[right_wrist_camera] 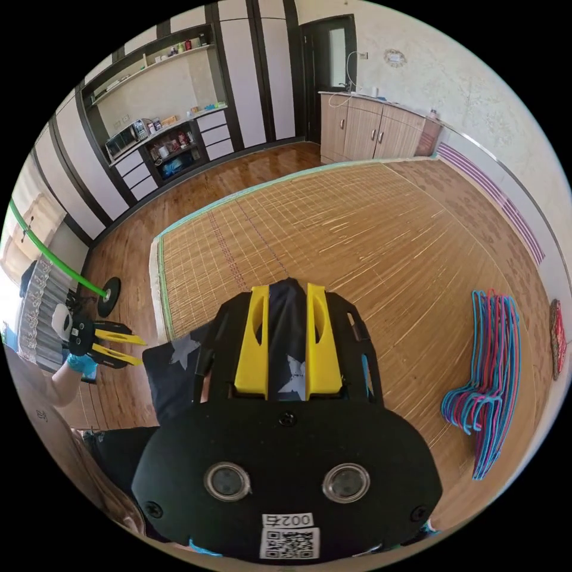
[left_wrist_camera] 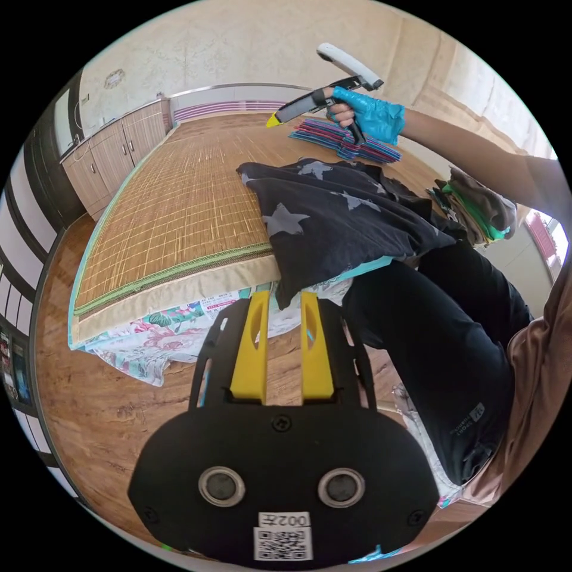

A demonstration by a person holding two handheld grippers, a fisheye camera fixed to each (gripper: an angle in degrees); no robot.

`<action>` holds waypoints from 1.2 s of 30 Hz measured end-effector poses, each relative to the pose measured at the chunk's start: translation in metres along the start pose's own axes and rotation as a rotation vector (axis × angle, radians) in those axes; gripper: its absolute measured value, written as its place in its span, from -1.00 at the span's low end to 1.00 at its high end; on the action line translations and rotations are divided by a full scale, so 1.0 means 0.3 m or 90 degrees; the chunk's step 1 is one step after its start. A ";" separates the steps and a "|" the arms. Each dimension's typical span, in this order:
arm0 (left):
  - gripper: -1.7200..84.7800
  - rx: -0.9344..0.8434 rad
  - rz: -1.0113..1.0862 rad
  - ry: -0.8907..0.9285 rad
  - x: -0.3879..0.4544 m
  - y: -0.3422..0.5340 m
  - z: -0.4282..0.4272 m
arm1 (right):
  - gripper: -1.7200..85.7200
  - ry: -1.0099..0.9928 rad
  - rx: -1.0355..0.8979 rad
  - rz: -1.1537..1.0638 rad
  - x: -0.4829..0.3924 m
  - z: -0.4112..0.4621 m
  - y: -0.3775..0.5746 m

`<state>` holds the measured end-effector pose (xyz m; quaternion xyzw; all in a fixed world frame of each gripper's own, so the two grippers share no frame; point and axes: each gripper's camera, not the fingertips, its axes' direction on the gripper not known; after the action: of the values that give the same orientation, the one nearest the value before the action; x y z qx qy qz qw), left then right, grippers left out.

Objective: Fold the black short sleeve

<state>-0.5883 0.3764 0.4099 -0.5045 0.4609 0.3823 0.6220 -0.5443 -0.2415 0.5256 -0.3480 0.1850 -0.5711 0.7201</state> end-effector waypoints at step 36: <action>-0.95 -0.023 -0.207 -0.160 0.329 -0.214 -0.065 | -0.70 0.079 -0.032 -0.007 -0.205 -0.112 0.880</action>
<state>-0.5036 0.3457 0.3316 -0.5318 0.2854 0.3449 0.7189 -0.4005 -0.1648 0.3063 -0.3307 0.2416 -0.5910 0.6950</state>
